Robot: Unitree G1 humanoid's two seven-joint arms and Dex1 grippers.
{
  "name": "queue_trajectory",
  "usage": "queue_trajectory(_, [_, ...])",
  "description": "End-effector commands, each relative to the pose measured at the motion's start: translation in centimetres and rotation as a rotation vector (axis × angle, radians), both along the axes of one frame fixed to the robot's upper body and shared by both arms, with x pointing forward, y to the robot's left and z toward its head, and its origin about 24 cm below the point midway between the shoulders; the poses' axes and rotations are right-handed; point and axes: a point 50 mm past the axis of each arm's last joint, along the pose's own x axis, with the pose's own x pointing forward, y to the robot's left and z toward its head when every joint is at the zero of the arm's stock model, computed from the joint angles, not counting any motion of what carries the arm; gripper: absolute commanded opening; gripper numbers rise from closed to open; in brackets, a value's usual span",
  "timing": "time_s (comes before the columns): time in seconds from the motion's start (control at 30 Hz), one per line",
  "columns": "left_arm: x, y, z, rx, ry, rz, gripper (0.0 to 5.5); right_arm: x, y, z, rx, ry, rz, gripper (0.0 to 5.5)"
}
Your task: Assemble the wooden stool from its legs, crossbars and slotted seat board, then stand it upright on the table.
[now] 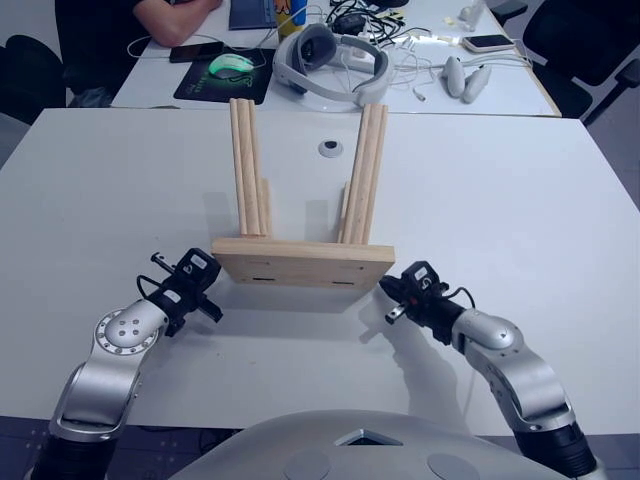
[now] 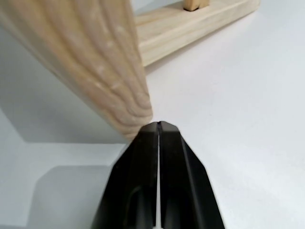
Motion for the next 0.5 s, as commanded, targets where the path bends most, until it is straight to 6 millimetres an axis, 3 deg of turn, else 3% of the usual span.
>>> queue_trajectory(0.03, [0.03, -0.24, -0.22, 0.008, 0.021, -0.016, 0.02, 0.09, 0.3, 0.04, 0.007, 0.013, 0.02, 0.0])
queue_trajectory(0.5, [-0.22, -0.46, -0.7, 0.006, 0.05, -0.028, 0.02, -0.4, 0.91, 0.21, 0.037, 0.057, 0.065, 0.0])
